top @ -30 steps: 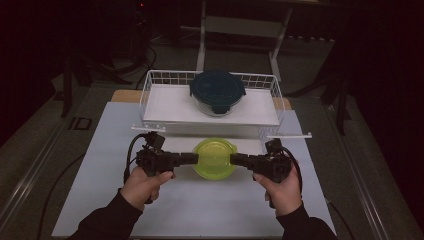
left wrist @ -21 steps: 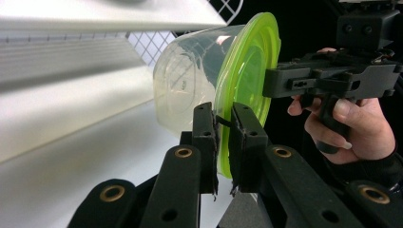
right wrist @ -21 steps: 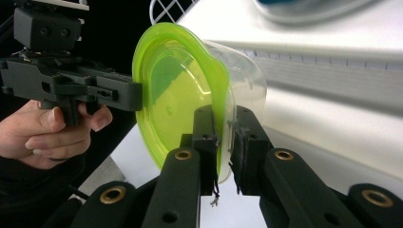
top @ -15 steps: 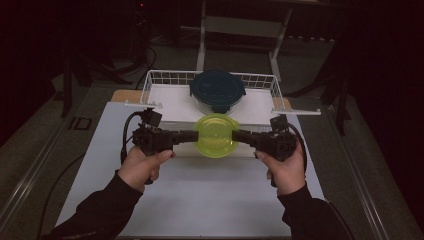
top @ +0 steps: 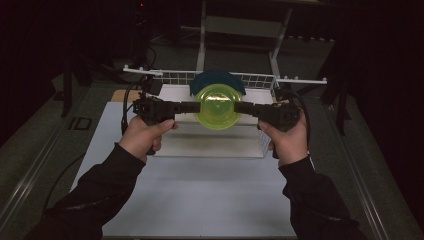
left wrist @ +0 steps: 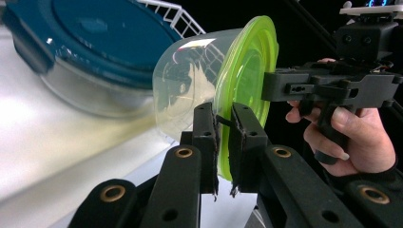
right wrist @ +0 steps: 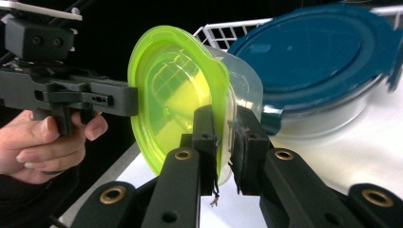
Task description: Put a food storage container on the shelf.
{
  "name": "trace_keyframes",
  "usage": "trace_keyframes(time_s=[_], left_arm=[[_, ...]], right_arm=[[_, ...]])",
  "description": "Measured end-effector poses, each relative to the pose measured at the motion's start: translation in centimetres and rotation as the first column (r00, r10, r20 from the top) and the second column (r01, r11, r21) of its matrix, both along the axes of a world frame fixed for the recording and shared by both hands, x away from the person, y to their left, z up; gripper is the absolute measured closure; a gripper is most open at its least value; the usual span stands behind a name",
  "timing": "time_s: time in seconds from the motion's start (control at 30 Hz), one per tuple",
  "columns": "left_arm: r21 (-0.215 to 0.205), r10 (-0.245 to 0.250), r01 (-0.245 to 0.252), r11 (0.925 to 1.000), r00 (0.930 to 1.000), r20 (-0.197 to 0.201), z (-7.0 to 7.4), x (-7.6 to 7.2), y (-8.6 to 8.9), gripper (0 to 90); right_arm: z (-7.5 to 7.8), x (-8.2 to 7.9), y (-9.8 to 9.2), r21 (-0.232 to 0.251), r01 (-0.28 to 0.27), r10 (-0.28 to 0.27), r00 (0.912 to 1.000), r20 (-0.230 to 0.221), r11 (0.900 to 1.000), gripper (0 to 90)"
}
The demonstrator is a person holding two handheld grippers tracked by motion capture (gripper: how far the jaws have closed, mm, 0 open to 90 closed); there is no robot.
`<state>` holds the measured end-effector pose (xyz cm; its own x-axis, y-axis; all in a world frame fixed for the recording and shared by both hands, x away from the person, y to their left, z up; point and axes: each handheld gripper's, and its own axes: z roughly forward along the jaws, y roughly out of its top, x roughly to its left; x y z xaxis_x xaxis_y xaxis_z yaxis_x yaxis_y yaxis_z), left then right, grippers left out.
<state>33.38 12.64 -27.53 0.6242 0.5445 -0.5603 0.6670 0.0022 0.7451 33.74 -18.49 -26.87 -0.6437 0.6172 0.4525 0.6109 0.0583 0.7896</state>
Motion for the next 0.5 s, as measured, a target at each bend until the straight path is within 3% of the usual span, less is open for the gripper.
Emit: trace_keyframes(time_s=[0.3, 0.5], left_arm=[[-0.014, 0.018, -0.018, 0.9997, 0.9998, 0.007, 2.0, 2.3, -0.3, 81.4], [-0.016, 0.035, -0.035, 0.9992, 0.9993, -0.013, 1.9, 3.9, -0.5, 81.3]], right_arm=[[2.1, 2.4, -0.2, 0.018, 0.016, -0.016, 0.9999, -0.001, 1.000, 80.9], [2.3, 4.1, -0.1, 0.011, 0.043, -0.043, 0.9990, -0.015, 0.999, 80.7]])
